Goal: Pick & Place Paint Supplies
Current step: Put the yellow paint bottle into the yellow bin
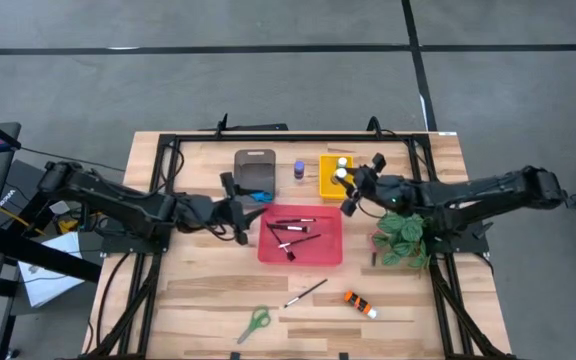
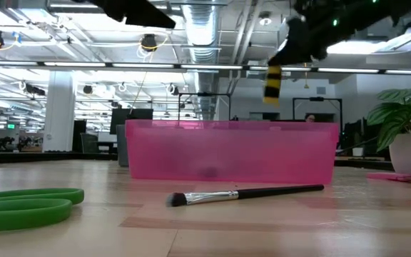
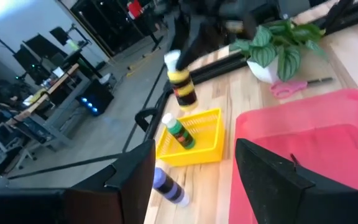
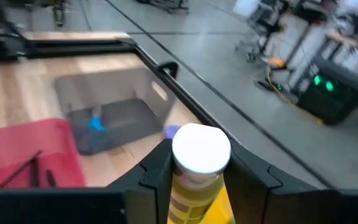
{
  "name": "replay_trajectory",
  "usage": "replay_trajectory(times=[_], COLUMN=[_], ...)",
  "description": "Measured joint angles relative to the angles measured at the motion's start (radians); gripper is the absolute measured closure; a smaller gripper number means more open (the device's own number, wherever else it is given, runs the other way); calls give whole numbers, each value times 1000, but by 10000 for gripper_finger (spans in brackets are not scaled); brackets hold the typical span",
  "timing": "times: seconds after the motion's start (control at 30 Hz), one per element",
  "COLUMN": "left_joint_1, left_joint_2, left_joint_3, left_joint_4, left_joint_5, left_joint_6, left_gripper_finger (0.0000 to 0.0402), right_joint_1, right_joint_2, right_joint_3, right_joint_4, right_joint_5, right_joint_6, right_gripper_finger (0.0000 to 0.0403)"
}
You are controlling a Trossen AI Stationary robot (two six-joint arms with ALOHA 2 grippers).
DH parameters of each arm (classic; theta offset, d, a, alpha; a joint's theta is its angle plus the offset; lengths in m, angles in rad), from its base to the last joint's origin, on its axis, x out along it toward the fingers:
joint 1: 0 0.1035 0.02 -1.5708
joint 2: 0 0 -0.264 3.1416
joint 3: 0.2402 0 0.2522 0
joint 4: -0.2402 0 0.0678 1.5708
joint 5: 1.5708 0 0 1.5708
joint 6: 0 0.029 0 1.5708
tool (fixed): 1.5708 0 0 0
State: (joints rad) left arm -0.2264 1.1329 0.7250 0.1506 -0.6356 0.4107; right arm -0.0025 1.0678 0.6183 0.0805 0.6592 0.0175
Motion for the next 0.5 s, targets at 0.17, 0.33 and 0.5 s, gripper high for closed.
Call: replay_trajectory(times=[0.17,0.33,0.5], left_joint_1=[0,0,0], left_joint_2=[-51,-61,-57], left_joint_3=[-48,-54,-54], left_joint_4=[47,45,42], left_joint_5=[3,3,3], left_joint_6=[2,0,0], left_gripper_finger=[186,190,196], right_joint_1=[-86,-90,-97], right_joint_2=[37,87,130], right_joint_3=[-41,-65,-68], right_joint_4=[26,69,75], right_joint_5=[-3,-9,-4], right_joint_6=[89,148,214], right_gripper_finger=[293,293,293])
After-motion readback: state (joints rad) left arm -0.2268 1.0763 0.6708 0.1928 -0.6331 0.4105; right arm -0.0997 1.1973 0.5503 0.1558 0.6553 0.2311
